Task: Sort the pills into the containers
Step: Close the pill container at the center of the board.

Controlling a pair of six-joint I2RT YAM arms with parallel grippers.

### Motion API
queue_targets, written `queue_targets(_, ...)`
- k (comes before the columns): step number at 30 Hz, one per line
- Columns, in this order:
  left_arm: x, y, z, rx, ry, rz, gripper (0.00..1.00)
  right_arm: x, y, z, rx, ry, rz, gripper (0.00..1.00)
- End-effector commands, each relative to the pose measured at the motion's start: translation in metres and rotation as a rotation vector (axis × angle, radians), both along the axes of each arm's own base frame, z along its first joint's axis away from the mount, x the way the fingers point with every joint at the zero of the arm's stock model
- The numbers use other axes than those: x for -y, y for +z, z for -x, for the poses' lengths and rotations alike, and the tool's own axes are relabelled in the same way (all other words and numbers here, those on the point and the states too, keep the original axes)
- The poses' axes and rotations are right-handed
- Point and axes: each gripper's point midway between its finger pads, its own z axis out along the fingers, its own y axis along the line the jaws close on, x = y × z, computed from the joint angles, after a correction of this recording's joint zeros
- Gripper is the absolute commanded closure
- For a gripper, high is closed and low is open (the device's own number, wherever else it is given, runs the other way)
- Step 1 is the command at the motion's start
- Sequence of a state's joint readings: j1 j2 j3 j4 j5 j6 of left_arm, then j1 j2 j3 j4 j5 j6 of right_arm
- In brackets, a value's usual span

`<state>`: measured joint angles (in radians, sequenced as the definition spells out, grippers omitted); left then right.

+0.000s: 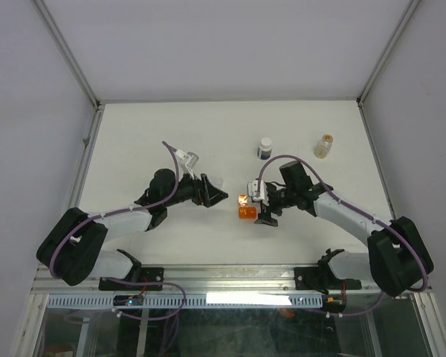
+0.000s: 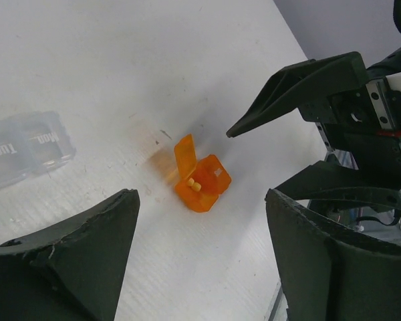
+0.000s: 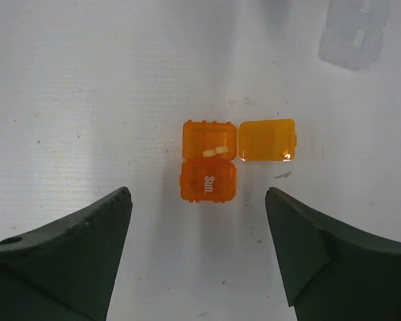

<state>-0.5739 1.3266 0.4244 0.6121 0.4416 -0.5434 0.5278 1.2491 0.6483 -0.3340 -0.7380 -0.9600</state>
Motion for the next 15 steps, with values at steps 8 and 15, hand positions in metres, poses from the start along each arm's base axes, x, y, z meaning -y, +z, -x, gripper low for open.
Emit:
queue_targets(8,0.007,0.000,-0.021,0.009,-0.002,-0.066,0.47,-0.005,-0.020,-0.012,0.025,0.006,0.055,0.25)
queue_targets(15,0.014,-0.010,-0.027,-0.021,-0.026,-0.093,0.53,-0.008,-0.029,-0.018,0.043,-0.010,0.083,0.30)
